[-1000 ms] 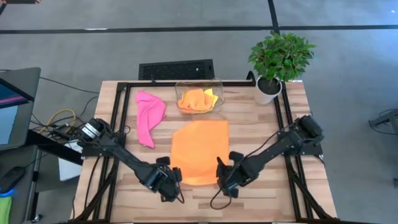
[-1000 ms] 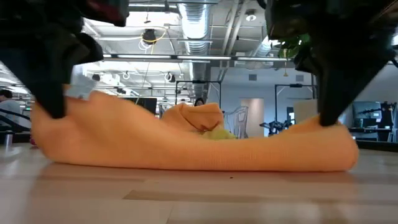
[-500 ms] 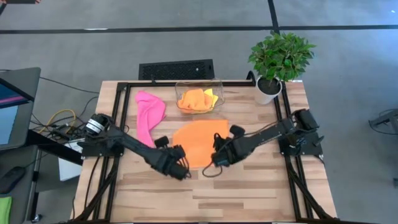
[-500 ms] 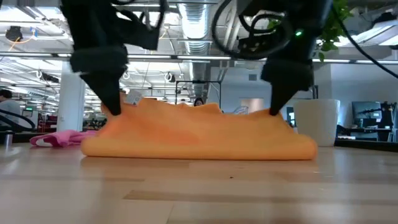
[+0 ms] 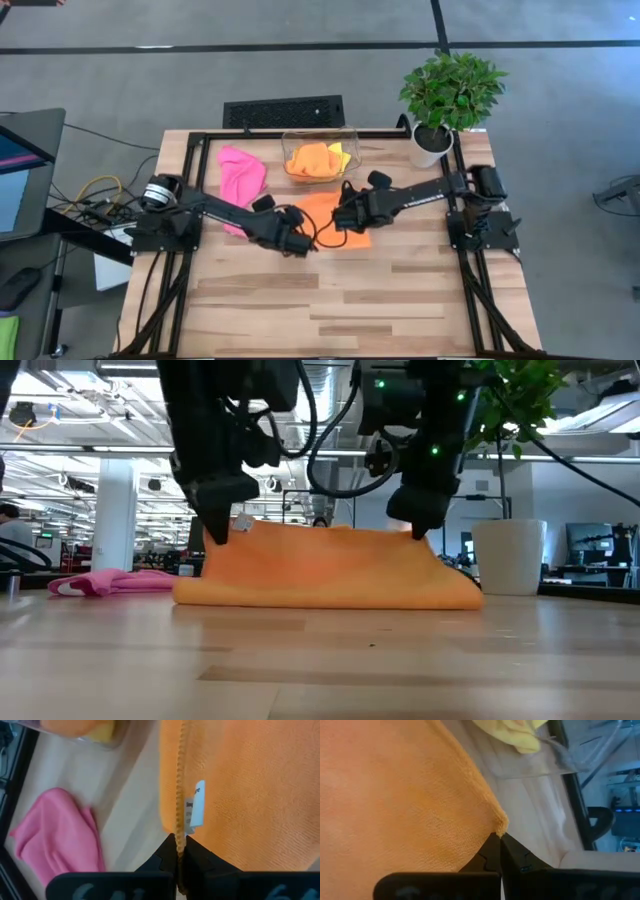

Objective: Fold microfiber towels
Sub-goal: Fold the orange towel

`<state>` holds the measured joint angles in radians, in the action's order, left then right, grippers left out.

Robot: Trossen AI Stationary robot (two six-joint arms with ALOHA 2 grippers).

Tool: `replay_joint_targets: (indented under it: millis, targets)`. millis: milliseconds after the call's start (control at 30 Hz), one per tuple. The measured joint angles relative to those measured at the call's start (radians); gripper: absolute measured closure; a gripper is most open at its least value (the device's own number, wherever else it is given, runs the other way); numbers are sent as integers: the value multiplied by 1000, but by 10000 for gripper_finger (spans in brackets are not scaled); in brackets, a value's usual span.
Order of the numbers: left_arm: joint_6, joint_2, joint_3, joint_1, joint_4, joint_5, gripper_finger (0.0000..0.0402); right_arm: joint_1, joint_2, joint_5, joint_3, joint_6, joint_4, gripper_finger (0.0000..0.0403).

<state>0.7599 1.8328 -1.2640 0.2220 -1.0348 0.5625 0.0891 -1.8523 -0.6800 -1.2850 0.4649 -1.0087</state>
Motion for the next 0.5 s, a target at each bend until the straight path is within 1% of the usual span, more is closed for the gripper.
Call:
replay_joint_targets:
  millis: [200, 333, 500]
  targets:
    - [9, 0, 0, -53, 0, -15, 401, -52, 0, 5, 0, -29, 4, 389]
    - [9, 0, 0, -60, 2, -19, 401, -82, 0, 55, 0, -31, 5, 378]
    - [9, 0, -1, -60, 9, -16, 401, -104, 0, 58, 0, -32, 6, 359]
